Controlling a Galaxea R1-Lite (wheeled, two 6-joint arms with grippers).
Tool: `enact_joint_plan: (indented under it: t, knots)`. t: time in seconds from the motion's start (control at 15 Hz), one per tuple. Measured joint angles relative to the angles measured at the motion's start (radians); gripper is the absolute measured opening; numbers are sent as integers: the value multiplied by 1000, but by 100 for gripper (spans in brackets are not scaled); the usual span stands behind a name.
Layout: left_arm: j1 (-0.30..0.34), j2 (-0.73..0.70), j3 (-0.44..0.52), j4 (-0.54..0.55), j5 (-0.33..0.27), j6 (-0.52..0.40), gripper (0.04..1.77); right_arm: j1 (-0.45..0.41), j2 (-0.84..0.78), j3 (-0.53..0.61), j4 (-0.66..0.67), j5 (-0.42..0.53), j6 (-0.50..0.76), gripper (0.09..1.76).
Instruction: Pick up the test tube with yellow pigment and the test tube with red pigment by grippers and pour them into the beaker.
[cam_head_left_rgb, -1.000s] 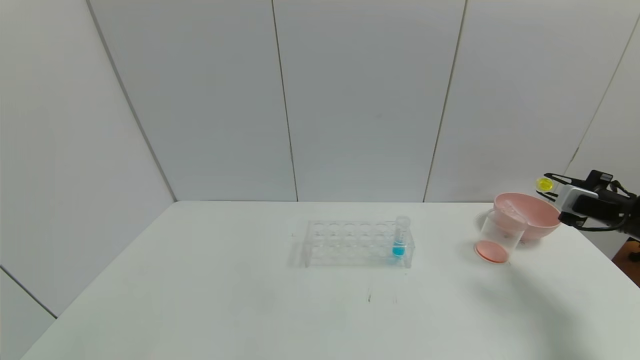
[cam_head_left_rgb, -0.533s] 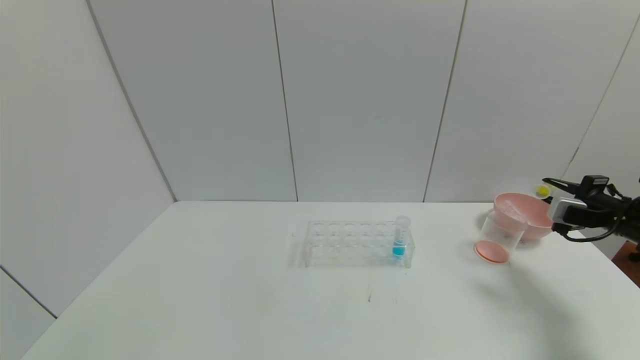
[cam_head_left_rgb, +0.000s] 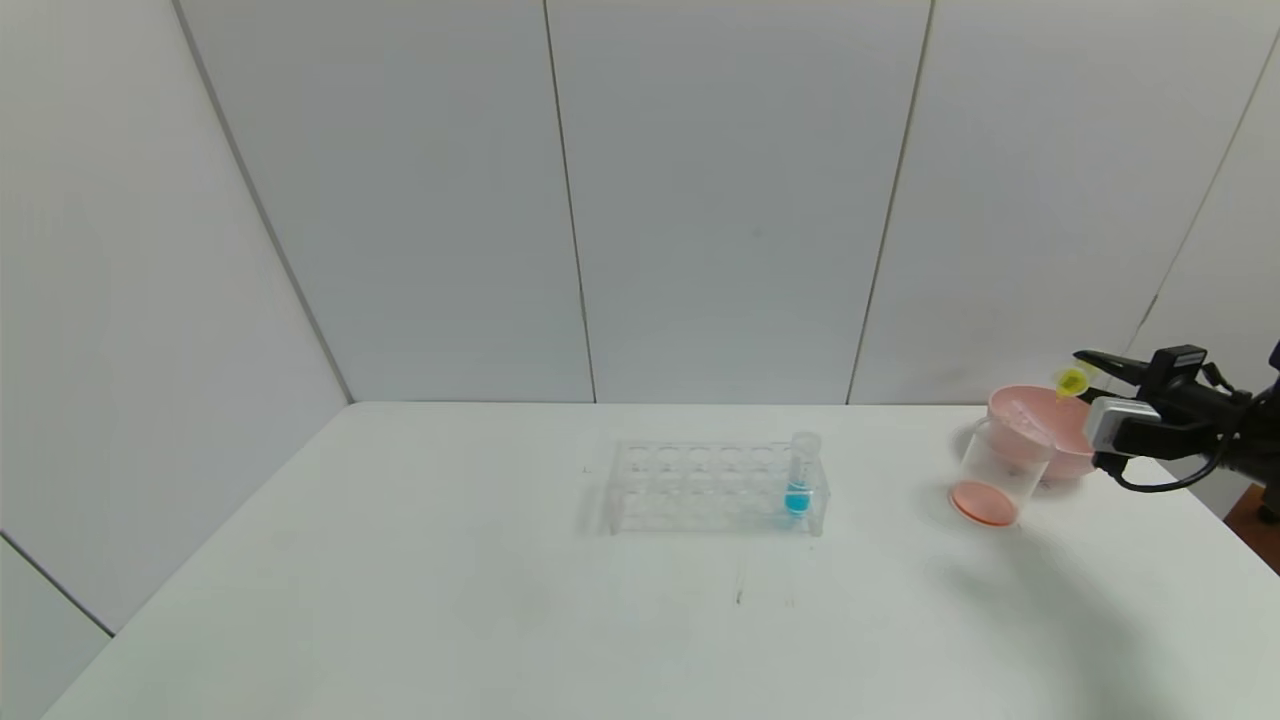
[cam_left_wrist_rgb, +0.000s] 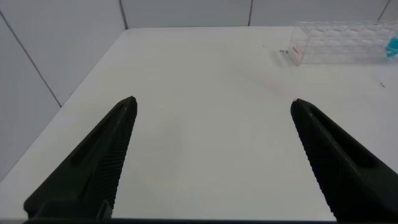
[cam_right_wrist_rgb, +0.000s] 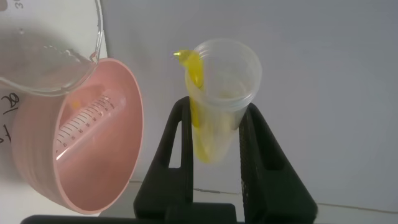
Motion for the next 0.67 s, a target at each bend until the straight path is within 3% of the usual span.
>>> enact_joint_plan:
  t: [0.67]
  knots:
    - [0,0,0,0,0,0,176,13,-2,5,-3,-20,-62,49]
